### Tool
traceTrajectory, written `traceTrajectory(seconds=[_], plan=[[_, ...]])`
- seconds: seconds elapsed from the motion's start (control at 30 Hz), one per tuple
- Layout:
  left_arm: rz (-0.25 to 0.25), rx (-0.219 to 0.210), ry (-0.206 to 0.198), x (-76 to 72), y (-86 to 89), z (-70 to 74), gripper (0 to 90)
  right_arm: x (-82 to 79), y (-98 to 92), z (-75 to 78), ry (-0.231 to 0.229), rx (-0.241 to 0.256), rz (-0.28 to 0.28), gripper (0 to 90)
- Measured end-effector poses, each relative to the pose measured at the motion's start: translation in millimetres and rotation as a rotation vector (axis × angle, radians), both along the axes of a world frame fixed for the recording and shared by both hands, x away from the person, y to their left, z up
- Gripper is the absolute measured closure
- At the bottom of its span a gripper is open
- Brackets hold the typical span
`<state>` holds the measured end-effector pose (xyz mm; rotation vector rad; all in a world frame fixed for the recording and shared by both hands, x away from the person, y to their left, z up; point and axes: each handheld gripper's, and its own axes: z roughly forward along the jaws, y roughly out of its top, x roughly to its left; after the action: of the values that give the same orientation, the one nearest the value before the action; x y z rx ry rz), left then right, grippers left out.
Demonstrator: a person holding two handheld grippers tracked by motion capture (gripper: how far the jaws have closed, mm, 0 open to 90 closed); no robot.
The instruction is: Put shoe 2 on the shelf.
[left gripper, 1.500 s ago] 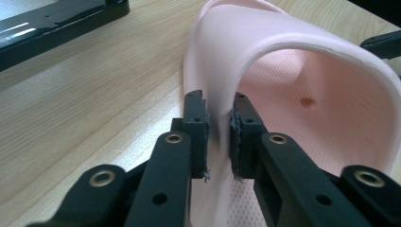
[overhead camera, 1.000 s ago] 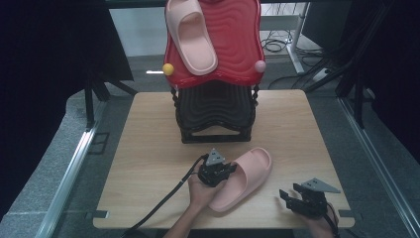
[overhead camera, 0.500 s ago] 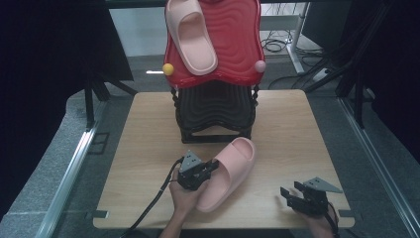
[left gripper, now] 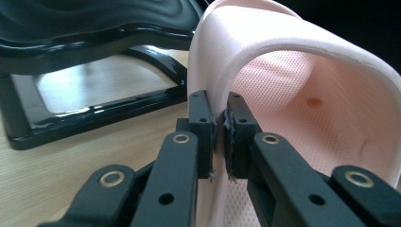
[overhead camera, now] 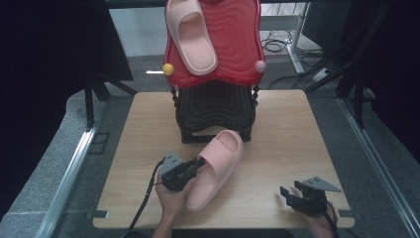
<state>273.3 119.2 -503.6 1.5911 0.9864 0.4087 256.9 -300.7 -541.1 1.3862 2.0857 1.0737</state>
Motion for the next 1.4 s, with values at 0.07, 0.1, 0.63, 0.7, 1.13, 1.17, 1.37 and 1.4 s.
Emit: traceTrajectory(seconds=[0.07, 0.1, 0.63, 0.7, 1.13, 1.17, 1.37, 1.4], plan=[[0.008, -0.01, -0.006, -0.4, 2.7, 1.5, 83.6, -0.1, 0.4, 0.3, -0.003, 0.002, -0.001, 36.9], [0.01, -0.021, -0.01, -0.7, 4.1, 2.9, 83.7, 0.0, 0.5, 0.4, -0.003, 0.001, -0.002, 36.9], [0.067, -0.101, -0.13, 3.4, 13.1, 43.8, 84.0, -1.4, -2.3, 1.8, -0.015, 0.003, -0.021, 36.9], [0.062, -0.098, -0.15, 4.8, 13.0, 52.2, 84.0, -1.1, -1.6, 1.9, -0.016, -0.003, -0.02, 36.9], [0.069, -0.09, -0.23, 19.3, 10.4, 98.5, 84.0, -0.9, -1.8, 2.8, -0.018, 0.004, -0.024, 36.9], [0.07, -0.089, -0.234, 21.0, 10.1, 101.2, 84.0, -0.7, -1.8, 2.6, -0.017, 0.011, -0.022, 36.9], [0.072, -0.093, -0.246, 29.8, 8.4, 114.2, 84.0, 0.8, -4.4, 2.5, -0.01, 0.027, -0.024, 36.9], [0.072, -0.091, -0.247, 31.0, 8.0, 116.1, 84.0, 1.0, -4.7, 2.4, -0.011, 0.027, -0.026, 36.9]])
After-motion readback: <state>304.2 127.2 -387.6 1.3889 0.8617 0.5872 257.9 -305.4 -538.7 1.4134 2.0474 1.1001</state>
